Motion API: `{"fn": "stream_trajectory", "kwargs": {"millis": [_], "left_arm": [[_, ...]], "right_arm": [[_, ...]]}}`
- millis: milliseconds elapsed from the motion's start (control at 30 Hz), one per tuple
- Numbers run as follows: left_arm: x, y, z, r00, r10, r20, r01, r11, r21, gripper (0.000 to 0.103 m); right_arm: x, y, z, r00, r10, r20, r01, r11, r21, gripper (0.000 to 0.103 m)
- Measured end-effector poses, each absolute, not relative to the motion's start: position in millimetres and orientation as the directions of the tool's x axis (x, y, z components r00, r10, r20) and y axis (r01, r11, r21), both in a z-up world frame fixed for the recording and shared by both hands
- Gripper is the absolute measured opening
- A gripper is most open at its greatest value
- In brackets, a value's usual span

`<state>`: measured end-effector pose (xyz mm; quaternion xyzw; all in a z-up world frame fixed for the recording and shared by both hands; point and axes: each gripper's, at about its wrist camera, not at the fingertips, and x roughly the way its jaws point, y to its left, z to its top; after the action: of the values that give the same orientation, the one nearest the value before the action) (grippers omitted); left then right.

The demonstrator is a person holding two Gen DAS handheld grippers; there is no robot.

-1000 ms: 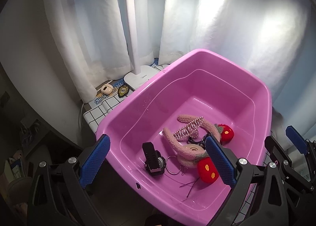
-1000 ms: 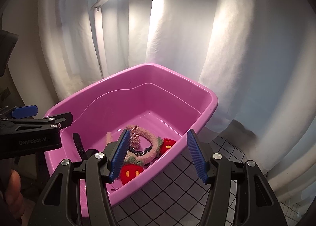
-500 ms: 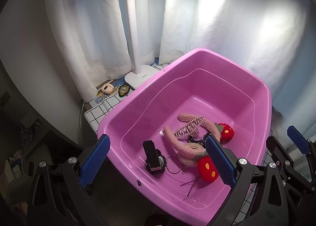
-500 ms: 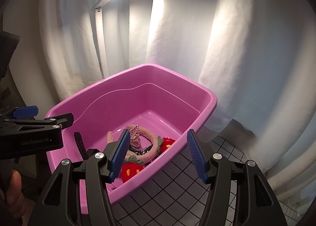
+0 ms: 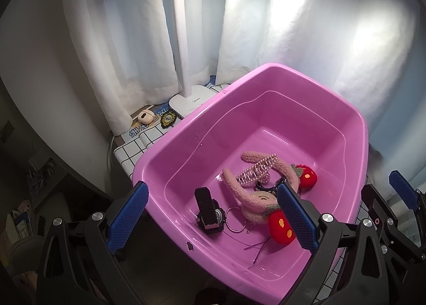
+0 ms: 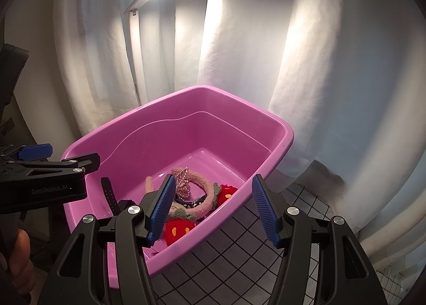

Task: Organize jewelry

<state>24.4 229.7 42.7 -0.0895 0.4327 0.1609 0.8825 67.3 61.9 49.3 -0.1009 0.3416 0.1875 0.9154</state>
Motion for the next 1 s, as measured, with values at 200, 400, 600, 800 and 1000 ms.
{"fn": "stream_trajectory", "kwargs": {"millis": [200, 400, 600, 800, 1000], "left_arm": [[24.0, 229.9, 42.0, 0.573, 0.209, -0.792, -0.363, 0.932, -0.017, 0.095], [23.7, 230.4, 42.3, 0.574, 0.210, -0.791, -0.364, 0.931, -0.016, 0.095], [24.6, 231.3, 40.7, 0.570, 0.205, -0.795, -0.364, 0.931, -0.021, 0.095], [25.3, 231.9, 37.7, 0.567, 0.197, -0.800, -0.363, 0.931, -0.028, 0.095], [27.2, 229.2, 37.1, 0.567, 0.201, -0.799, -0.362, 0.932, -0.022, 0.095]], "right_arm": [[66.9, 61.8, 48.7, 0.695, 0.275, -0.664, -0.414, 0.908, -0.057, 0.057], [66.3, 62.0, 48.3, 0.695, 0.276, -0.664, -0.415, 0.908, -0.056, 0.057], [64.8, 63.6, 47.6, 0.694, 0.276, -0.665, -0.416, 0.907, -0.058, 0.057], [65.3, 64.1, 47.8, 0.694, 0.275, -0.665, -0.415, 0.908, -0.058, 0.057], [65.4, 64.0, 47.6, 0.693, 0.276, -0.666, -0.415, 0.908, -0.056, 0.057]]}}
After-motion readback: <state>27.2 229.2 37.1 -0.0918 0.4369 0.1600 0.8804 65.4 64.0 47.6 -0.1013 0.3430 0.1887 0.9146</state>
